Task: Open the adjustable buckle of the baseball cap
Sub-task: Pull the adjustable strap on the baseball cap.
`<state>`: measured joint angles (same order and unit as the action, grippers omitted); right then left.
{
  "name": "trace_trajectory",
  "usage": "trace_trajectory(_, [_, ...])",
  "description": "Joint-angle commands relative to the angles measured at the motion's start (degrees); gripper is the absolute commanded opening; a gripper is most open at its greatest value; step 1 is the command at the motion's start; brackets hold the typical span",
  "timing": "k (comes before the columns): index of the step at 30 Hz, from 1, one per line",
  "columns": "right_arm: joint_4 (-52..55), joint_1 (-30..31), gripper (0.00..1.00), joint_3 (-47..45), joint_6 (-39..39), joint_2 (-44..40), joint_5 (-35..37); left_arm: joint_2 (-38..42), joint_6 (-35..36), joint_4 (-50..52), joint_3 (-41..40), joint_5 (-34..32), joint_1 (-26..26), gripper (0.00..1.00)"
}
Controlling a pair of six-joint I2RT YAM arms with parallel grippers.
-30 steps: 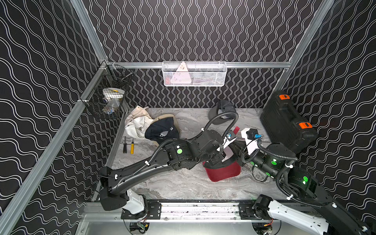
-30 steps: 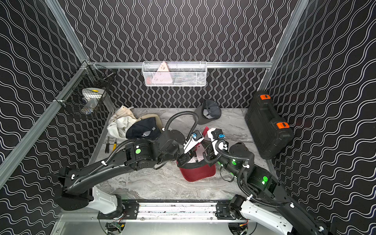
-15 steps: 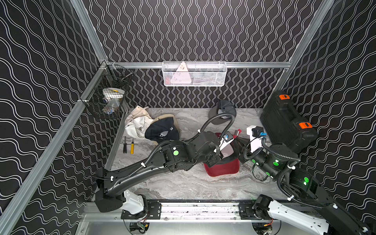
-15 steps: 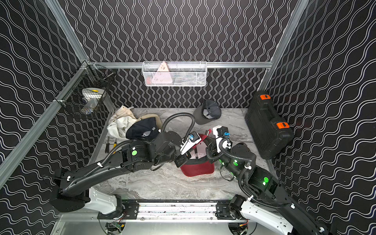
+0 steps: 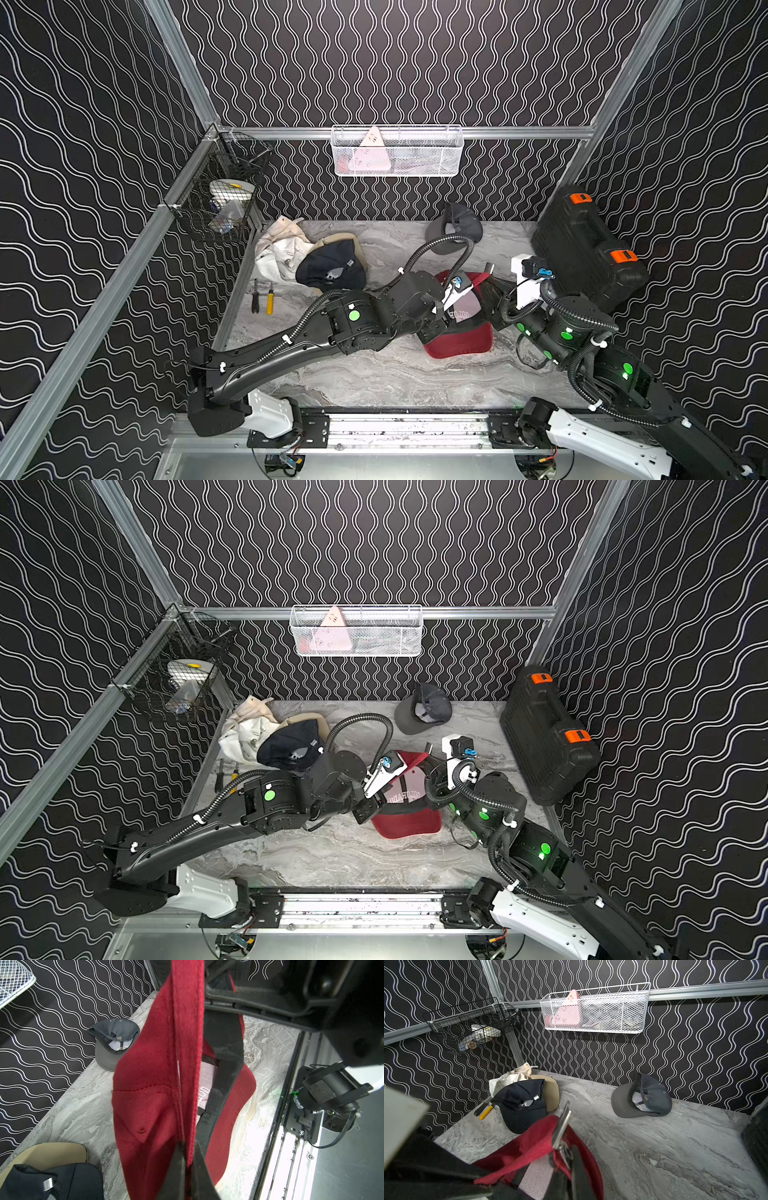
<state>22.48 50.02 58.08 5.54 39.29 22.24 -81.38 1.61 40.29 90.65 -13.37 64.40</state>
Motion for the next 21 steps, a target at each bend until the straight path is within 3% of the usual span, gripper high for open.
trace_trajectory(1, [-3.2, 0.0, 0.02, 0.5, 1.3, -0.1, 3.8, 0.6, -0.3, 1.9, -0.5, -0.5, -0.1, 0.0])
trace_trajectory(17, [-2.9, -0.1, 0.02, 1.3, 2.1, 0.0, 6.7, 2.9, -1.1, 1.2, -4.1, -0.9, -1.2, 0.0])
trace_trajectory(21, [-1.7, 0.0, 0.02, 0.7, 2.8, 0.4, 6.5, 4.9, -2.1, -2.3, -6.2, 3.4, -3.7, 0.0])
